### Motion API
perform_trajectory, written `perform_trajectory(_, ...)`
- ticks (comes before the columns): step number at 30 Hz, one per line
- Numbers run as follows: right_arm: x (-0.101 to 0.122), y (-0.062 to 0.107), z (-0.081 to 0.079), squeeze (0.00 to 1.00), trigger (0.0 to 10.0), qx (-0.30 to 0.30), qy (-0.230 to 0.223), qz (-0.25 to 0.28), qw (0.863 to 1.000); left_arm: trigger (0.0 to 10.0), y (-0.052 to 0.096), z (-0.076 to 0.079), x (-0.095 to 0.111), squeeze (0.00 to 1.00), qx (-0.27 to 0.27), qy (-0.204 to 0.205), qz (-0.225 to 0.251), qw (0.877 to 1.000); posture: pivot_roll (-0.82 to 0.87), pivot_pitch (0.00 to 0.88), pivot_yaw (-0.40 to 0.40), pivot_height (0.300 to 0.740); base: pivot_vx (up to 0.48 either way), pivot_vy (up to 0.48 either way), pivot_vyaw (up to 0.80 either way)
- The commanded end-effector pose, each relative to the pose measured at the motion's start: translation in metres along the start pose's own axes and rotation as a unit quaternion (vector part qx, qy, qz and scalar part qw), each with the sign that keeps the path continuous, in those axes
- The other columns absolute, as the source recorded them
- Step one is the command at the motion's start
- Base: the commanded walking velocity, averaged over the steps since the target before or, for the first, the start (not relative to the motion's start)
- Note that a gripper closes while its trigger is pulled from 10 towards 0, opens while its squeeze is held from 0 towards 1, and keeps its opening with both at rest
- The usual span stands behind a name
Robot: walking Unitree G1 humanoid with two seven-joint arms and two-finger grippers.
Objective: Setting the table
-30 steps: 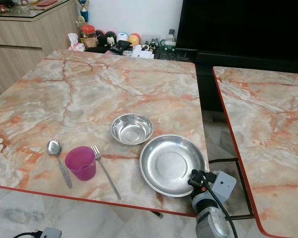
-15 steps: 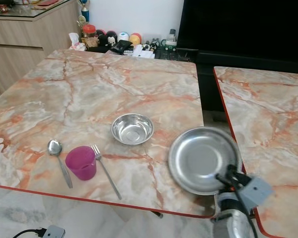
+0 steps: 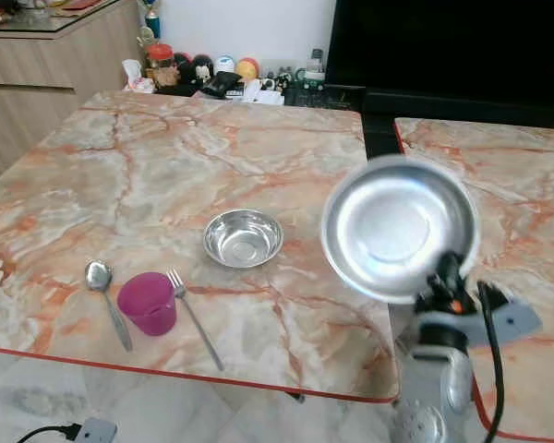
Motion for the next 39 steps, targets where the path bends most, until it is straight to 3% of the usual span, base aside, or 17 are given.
perform_trajectory(1, -0.005, -0.004, -0.021, 0.0, 10.0, 0.063, -0.019, -0.02, 0.998, 10.0, 0.002, -0.004, -0.01, 0.0, 0.013, 0.018, -0.019, 1.0, -0.02, 0.084, -0.014, 0.74, 0.0, 0.0, 0.0)
perform_trajectory(2, -0.012, -0.005, -0.044, 0.0, 10.0, 0.131, -0.026, -0.043, 0.99, 10.0, 0.003, -0.006, -0.01, 0.0, 0.021, 0.025, -0.019, 0.999, -0.02, 0.084, -0.014, 0.74, 0.0, 0.0, 0.0)
perform_trajectory(8, -0.025, 0.001, -0.074, 0.0, 10.0, 0.227, -0.029, -0.083, 0.97, 10.0, 0.003, -0.014, -0.009, 0.0, 0.034, 0.034, -0.017, 0.999, -0.02, 0.058, -0.019, 0.74, 0.0, 0.0, 0.0)
perform_trajectory(12, -0.029, 0.006, -0.074, 0.0, 10.0, 0.262, -0.035, -0.12, 0.957, 10.0, 0.006, -0.03, -0.009, 0.0, 0.061, 0.054, -0.013, 0.997, -0.02, 0.013, -0.032, 0.74, 0.0, 0.0, 0.0)
perform_trajectory(18, -0.031, 0.016, -0.078, 0.0, 10.0, 0.305, -0.032, -0.146, 0.941, 10.0, 0.008, -0.037, -0.009, 0.0, 0.068, 0.053, -0.013, 0.996, -0.03, 0.0, -0.022, 0.74, 0.0, 0.0, 0.0)
perform_trajectory(20, -0.039, 0.034, -0.083, 0.0, 10.0, 0.341, -0.032, -0.175, 0.923, 10.0, 0.009, -0.042, -0.009, 0.0, 0.074, 0.054, -0.012, 0.996, -0.03, 0.0, -0.016, 0.74, 0.0, 0.0, 0.0)
perform_trajectory(22, -0.044, 0.046, -0.081, 0.0, 10.0, 0.352, -0.022, -0.192, 0.916, 10.0, 0.01, -0.046, -0.009, 0.0, 0.079, 0.055, -0.012, 0.995, -0.04, 0.0, -0.013, 0.74, 0.0, 0.0, 0.0)
perform_trajectory(28, -0.046, 0.048, -0.074, 0.0, 10.0, 0.318, -0.037, -0.183, 0.93, 10.0, 0.011, -0.048, -0.008, 0.0, 0.084, 0.055, -0.008, 0.995, -0.05, 0.0, -0.002, 0.74, 0.0, 0.0, 0.0)
perform_trajectory(39, -0.048, 0.051, -0.068, 0.0, 10.0, 0.283, -0.031, -0.172, 0.943, 10.0, 0.009, -0.046, -0.004, 0.0, 0.077, 0.042, -0.002, 0.996, -0.06, 0.0, -0.006, 0.74, 0.0, -0.459, 0.0)
Point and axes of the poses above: a point about 5 cm out from each wrist's last joint towards the gripper, its own y axis pointing back from the gripper into the wrist, its own x axis along the axis of the wrist's last joint, z = x × y, the point moved 4 cm from there along -y, pointing out of the wrist towards the gripper, and after that the axes turned 5 degrees about y, right-handed, at the moved point
